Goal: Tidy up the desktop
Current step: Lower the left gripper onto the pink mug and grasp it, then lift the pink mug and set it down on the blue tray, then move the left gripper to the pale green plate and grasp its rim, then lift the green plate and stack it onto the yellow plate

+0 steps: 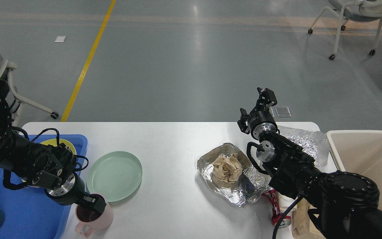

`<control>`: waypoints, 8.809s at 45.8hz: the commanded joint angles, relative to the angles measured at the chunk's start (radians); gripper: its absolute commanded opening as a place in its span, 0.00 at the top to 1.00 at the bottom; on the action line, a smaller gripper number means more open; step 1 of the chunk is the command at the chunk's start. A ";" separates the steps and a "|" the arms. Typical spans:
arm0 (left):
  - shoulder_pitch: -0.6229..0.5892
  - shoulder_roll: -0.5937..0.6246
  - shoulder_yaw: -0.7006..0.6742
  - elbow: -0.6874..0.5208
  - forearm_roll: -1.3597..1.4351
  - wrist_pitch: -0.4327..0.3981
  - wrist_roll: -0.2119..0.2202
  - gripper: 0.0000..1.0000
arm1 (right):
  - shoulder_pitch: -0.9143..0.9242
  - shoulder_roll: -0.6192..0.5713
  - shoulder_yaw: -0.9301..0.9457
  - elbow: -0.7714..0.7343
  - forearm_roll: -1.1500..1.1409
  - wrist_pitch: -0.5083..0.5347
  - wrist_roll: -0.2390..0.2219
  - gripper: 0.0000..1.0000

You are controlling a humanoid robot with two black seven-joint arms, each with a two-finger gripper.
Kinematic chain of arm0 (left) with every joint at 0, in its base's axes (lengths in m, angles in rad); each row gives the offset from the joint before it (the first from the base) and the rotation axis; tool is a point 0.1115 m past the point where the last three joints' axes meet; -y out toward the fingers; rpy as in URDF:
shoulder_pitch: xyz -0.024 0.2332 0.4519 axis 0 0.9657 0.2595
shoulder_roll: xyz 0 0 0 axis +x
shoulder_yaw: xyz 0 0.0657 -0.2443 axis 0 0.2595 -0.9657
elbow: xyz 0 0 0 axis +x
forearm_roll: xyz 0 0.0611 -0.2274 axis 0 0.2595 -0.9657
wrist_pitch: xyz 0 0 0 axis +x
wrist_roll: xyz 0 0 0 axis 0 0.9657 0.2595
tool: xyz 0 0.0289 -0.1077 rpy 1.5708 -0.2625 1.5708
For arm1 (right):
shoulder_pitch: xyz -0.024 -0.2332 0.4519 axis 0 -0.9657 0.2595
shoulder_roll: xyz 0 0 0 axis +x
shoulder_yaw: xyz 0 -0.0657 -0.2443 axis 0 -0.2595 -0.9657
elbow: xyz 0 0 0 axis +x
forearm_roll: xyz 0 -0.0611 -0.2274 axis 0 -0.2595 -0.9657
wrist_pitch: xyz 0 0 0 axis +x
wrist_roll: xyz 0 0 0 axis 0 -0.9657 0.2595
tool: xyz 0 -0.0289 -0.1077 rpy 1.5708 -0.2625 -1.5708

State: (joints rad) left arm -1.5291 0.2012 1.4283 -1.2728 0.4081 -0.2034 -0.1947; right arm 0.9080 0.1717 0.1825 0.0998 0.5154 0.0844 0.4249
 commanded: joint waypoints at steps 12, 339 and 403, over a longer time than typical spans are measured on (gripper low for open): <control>0.026 -0.011 -0.034 0.000 -0.002 0.016 0.000 0.48 | 0.000 0.000 0.000 0.000 0.000 0.000 0.000 0.00; 0.488 0.290 -0.608 0.348 -0.439 0.039 0.101 0.70 | -0.001 0.000 0.000 0.000 0.000 0.000 0.000 0.00; 0.160 0.409 -0.448 0.299 -0.419 -0.434 0.109 1.00 | -0.001 0.000 0.000 0.000 0.000 0.000 0.000 0.00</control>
State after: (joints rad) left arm -1.2739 0.5750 0.9303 -0.9616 -0.0149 -0.5374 -0.0854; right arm 0.9070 0.1718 0.1814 0.0997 0.5154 0.0844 0.4249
